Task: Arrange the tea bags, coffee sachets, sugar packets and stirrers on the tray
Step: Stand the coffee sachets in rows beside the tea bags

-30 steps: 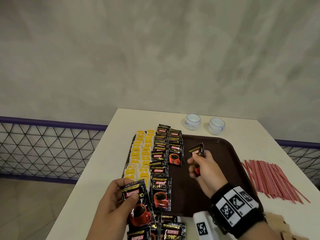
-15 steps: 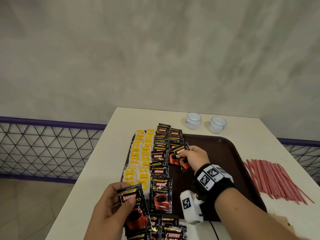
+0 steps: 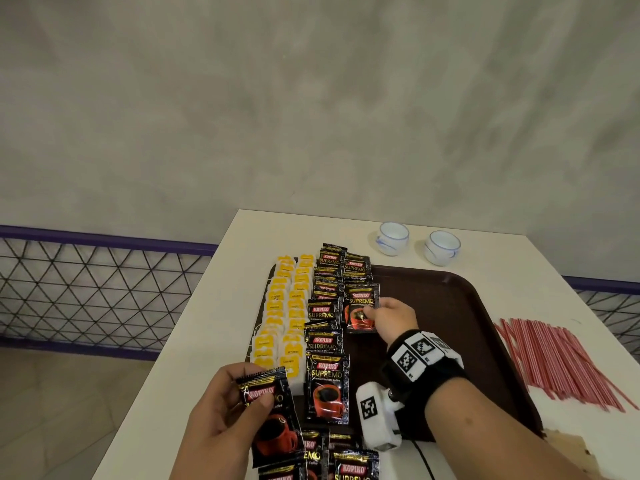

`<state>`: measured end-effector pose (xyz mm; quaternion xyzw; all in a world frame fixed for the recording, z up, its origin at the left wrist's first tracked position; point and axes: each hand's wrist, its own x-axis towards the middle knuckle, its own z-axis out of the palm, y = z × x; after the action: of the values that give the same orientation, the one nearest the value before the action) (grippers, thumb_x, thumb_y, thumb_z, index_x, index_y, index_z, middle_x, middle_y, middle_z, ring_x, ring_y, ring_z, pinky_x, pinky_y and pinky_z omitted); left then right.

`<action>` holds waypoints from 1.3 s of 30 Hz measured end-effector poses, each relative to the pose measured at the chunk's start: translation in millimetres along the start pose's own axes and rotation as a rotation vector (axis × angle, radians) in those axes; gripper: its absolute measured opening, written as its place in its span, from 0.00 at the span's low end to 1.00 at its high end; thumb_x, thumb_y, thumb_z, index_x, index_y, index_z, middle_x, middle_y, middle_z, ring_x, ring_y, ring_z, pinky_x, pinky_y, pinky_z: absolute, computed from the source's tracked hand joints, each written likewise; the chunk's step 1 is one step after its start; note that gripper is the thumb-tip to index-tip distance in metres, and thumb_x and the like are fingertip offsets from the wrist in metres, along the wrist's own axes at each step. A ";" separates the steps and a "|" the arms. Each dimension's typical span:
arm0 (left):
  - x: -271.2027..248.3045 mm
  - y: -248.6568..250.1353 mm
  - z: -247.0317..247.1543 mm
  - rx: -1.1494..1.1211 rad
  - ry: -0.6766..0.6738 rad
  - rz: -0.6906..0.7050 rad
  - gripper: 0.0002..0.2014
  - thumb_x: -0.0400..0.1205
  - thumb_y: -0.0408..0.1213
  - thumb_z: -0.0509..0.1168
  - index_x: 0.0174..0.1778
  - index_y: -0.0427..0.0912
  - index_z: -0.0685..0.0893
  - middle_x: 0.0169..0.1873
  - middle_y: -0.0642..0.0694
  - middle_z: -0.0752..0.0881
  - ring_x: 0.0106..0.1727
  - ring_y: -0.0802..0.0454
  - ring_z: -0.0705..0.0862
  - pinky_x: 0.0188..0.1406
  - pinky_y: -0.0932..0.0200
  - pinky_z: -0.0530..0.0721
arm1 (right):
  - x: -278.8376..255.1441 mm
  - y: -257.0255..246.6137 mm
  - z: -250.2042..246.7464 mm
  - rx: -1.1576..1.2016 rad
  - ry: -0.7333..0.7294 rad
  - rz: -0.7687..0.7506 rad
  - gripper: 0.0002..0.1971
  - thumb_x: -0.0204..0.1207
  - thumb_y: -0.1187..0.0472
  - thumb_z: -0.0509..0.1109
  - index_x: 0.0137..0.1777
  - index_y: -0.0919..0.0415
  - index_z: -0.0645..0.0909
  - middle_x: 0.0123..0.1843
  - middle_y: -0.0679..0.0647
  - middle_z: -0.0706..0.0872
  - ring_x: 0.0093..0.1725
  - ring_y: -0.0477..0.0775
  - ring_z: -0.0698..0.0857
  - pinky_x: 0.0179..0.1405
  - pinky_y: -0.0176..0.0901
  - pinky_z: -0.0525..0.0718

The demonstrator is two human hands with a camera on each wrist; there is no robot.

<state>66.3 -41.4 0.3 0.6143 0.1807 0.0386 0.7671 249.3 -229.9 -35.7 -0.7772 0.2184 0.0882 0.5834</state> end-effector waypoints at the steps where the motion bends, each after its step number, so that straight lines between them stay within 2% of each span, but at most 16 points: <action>1: -0.6 0.1 0.8 -0.010 -0.003 0.004 0.12 0.71 0.21 0.72 0.48 0.35 0.81 0.38 0.37 0.90 0.34 0.47 0.87 0.47 0.46 0.82 | -1.3 1.2 -1.0 -0.004 -0.006 0.007 0.07 0.75 0.67 0.72 0.38 0.57 0.83 0.47 0.58 0.89 0.48 0.55 0.87 0.56 0.49 0.84; 3: -1.1 -0.3 1.6 -0.013 -0.003 0.005 0.13 0.69 0.26 0.72 0.48 0.34 0.81 0.38 0.38 0.90 0.31 0.52 0.87 0.47 0.47 0.83 | -2.6 2.4 -1.7 -0.036 -0.010 0.005 0.02 0.74 0.65 0.75 0.45 0.58 0.85 0.50 0.57 0.89 0.43 0.53 0.85 0.46 0.46 0.85; 5: -0.6 -1.4 0.8 -0.002 -0.003 0.000 0.10 0.74 0.21 0.70 0.48 0.34 0.80 0.37 0.38 0.91 0.30 0.54 0.87 0.46 0.48 0.83 | -0.6 3.2 -2.1 -0.092 -0.002 0.016 0.07 0.73 0.62 0.76 0.49 0.59 0.84 0.50 0.56 0.88 0.40 0.51 0.82 0.37 0.40 0.80; 8: 0.2 -2.1 0.1 0.024 -0.011 -0.005 0.11 0.76 0.16 0.64 0.48 0.34 0.80 0.36 0.39 0.90 0.29 0.55 0.87 0.43 0.51 0.83 | 5.2 1.9 -1.6 -0.154 0.052 0.022 0.10 0.71 0.59 0.78 0.42 0.56 0.78 0.49 0.58 0.87 0.43 0.56 0.84 0.46 0.49 0.84; 9: 0.4 -2.4 0.3 0.032 -0.012 -0.003 0.11 0.76 0.16 0.64 0.48 0.35 0.80 0.36 0.40 0.90 0.29 0.56 0.87 0.42 0.52 0.83 | 5.2 0.0 -1.2 -0.165 0.060 0.031 0.11 0.71 0.59 0.78 0.40 0.56 0.75 0.47 0.58 0.86 0.41 0.57 0.84 0.48 0.51 0.85; 12: 1.3 -3.6 0.6 0.056 -0.017 0.004 0.11 0.77 0.17 0.64 0.48 0.36 0.80 0.36 0.41 0.90 0.29 0.57 0.87 0.37 0.59 0.85 | 6.2 -3.7 -2.7 -0.198 0.027 0.103 0.12 0.74 0.61 0.75 0.38 0.58 0.72 0.37 0.57 0.81 0.30 0.55 0.81 0.48 0.52 0.88; 15: 2.0 -5.4 -0.8 0.055 -0.021 0.011 0.11 0.77 0.16 0.64 0.48 0.36 0.80 0.37 0.40 0.90 0.30 0.55 0.87 0.32 0.61 0.88 | 6.5 -7.0 -3.2 -0.313 0.041 0.093 0.11 0.75 0.62 0.74 0.36 0.63 0.76 0.36 0.58 0.81 0.33 0.55 0.81 0.51 0.50 0.89; 18: 1.3 -4.5 -0.9 0.045 -0.028 0.011 0.11 0.76 0.16 0.63 0.48 0.35 0.81 0.37 0.38 0.90 0.31 0.54 0.87 0.39 0.56 0.86 | 8.8 -6.2 -2.6 -0.485 0.056 0.047 0.09 0.73 0.58 0.74 0.46 0.65 0.84 0.44 0.58 0.87 0.42 0.57 0.84 0.45 0.44 0.84; 20: 0.3 -3.7 -1.2 0.036 -0.034 0.016 0.11 0.76 0.16 0.64 0.48 0.34 0.81 0.38 0.36 0.90 0.31 0.53 0.87 0.40 0.55 0.85 | 10.5 -5.6 -3.9 -0.556 0.058 0.048 0.11 0.73 0.58 0.73 0.50 0.64 0.86 0.48 0.58 0.88 0.43 0.57 0.84 0.43 0.41 0.81; 23: -0.5 -4.6 -1.3 0.026 -0.040 0.015 0.11 0.76 0.16 0.64 0.49 0.33 0.80 0.38 0.35 0.90 0.30 0.53 0.87 0.32 0.63 0.87 | 14.6 -5.8 -5.5 -0.585 0.072 0.046 0.10 0.76 0.60 0.72 0.51 0.67 0.85 0.44 0.56 0.84 0.43 0.57 0.83 0.38 0.38 0.76; 26: -1.1 -5.1 -0.4 0.024 -0.034 0.019 0.11 0.76 0.16 0.64 0.49 0.33 0.80 0.37 0.34 0.89 0.30 0.53 0.86 0.36 0.57 0.86 | 20.5 -4.0 -2.2 -0.594 0.094 0.080 0.08 0.77 0.62 0.72 0.49 0.68 0.84 0.45 0.59 0.86 0.52 0.59 0.88 0.34 0.38 0.77; 28: -1.2 -5.4 0.0 0.029 -0.029 0.022 0.11 0.76 0.16 0.64 0.49 0.32 0.80 0.37 0.34 0.89 0.31 0.51 0.86 0.41 0.53 0.84 | 24.6 -2.6 0.9 -0.553 0.096 0.089 0.09 0.76 0.63 0.73 0.48 0.71 0.85 0.46 0.62 0.89 0.47 0.60 0.89 0.33 0.40 0.81; 31: -0.8 -5.7 -0.2 0.038 -0.014 0.018 0.11 0.76 0.16 0.64 0.48 0.34 0.81 0.36 0.36 0.89 0.35 0.46 0.85 0.41 0.53 0.83 | 30.4 1.0 1.2 -0.512 0.073 0.106 0.11 0.75 0.61 0.73 0.49 0.71 0.85 0.48 0.64 0.90 0.39 0.60 0.84 0.34 0.42 0.81; 34: -0.3 -6.4 -0.9 0.054 -0.016 0.025 0.11 0.76 0.17 0.65 0.48 0.35 0.81 0.36 0.37 0.90 0.32 0.52 0.86 0.36 0.61 0.85 | 33.6 3.5 0.2 -0.470 0.041 0.102 0.15 0.73 0.53 0.75 0.44 0.67 0.82 0.42 0.62 0.86 0.38 0.59 0.82 0.35 0.43 0.80; 36: 0.0 -7.9 -1.7 0.065 -0.012 0.028 0.11 0.75 0.17 0.65 0.48 0.35 0.81 0.36 0.38 0.90 0.30 0.55 0.87 0.33 0.64 0.87 | 34.3 4.0 -0.4 -0.499 0.035 0.103 0.17 0.72 0.51 0.76 0.46 0.67 0.83 0.42 0.61 0.85 0.39 0.58 0.82 0.36 0.42 0.80; 39: -0.1 -7.8 -1.4 0.069 -0.013 0.030 0.11 0.76 0.17 0.65 0.47 0.35 0.81 0.35 0.39 0.90 0.31 0.53 0.86 0.39 0.57 0.85 | 34.8 3.1 -1.2 -0.571 0.044 0.110 0.17 0.72 0.53 0.78 0.48 0.68 0.85 0.42 0.60 0.86 0.39 0.57 0.83 0.31 0.40 0.78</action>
<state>64.5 -42.0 -7.4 0.6435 0.1677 0.0401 0.7458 278.7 -239.9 -51.6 -0.8987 0.2392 0.1610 0.3304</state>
